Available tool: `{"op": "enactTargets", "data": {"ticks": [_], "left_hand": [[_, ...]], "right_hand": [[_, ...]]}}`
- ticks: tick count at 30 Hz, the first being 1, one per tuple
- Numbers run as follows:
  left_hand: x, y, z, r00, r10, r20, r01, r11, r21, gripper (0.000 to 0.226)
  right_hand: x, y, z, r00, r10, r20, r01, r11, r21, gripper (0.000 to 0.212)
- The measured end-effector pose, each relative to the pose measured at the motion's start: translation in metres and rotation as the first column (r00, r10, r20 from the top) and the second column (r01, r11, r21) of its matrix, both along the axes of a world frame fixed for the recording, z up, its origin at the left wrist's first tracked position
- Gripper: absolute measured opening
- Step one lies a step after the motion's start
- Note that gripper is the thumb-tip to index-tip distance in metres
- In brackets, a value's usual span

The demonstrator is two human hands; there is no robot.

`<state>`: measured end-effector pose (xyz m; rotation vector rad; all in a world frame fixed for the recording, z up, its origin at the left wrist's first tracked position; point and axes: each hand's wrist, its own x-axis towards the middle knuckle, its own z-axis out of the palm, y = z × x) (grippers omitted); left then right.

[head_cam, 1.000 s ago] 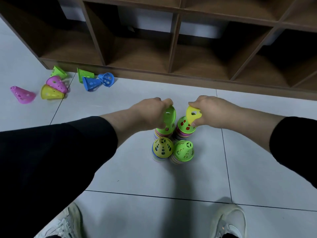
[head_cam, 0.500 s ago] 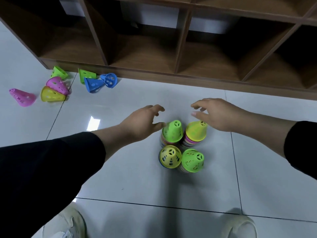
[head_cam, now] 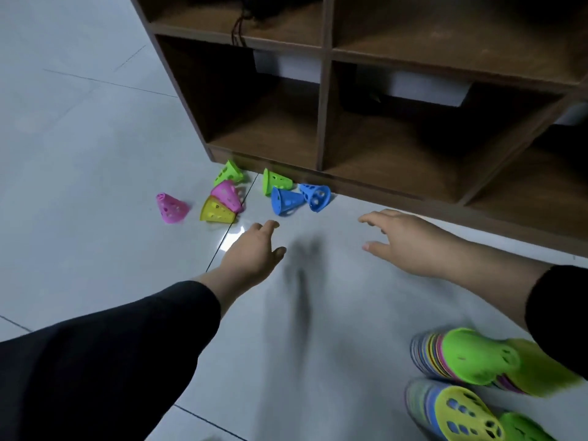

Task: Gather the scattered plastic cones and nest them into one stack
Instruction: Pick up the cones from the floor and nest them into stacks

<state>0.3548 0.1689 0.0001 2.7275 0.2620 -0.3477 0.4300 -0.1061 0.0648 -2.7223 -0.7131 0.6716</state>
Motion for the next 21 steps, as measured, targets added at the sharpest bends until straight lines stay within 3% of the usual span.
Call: {"op": "enactTargets", "data": {"ticks": [5, 9, 14, 17, 21], "left_hand": [[0.036, 0.021, -0.037, 0.953, 0.278, -0.123, -0.300, 0.921, -0.249, 0.057], [0.063, 0.015, -0.050, 0.883, 0.377, -0.280, -0.470, 0.711, -0.524, 0.060], [0.092, 0.004, -0.055, 0.799, 0.424, -0.426, -0.595, 0.454, -0.663, 0.058], [0.105, -0.002, -0.061, 0.772, 0.416, -0.481, -0.631, 0.407, -0.660, 0.052], [0.111, -0.011, -0.071, 0.776, 0.433, -0.459, -0.627, 0.448, -0.637, 0.032]], "right_hand": [[0.038, 0.058, -0.041, 0.993, -0.073, -0.091, 0.071, 0.997, -0.024, 0.061], [0.062, 0.099, -0.069, 0.978, -0.125, -0.165, 0.126, 0.992, -0.002, 0.065], [0.084, 0.128, -0.092, 0.965, -0.145, -0.220, 0.143, 0.989, -0.024, 0.067], [0.091, 0.136, -0.097, 0.970, -0.122, -0.212, 0.105, 0.990, -0.089, 0.060], [0.088, 0.130, -0.106, 0.985, -0.114, -0.131, 0.102, 0.990, -0.094, 0.042]]}}
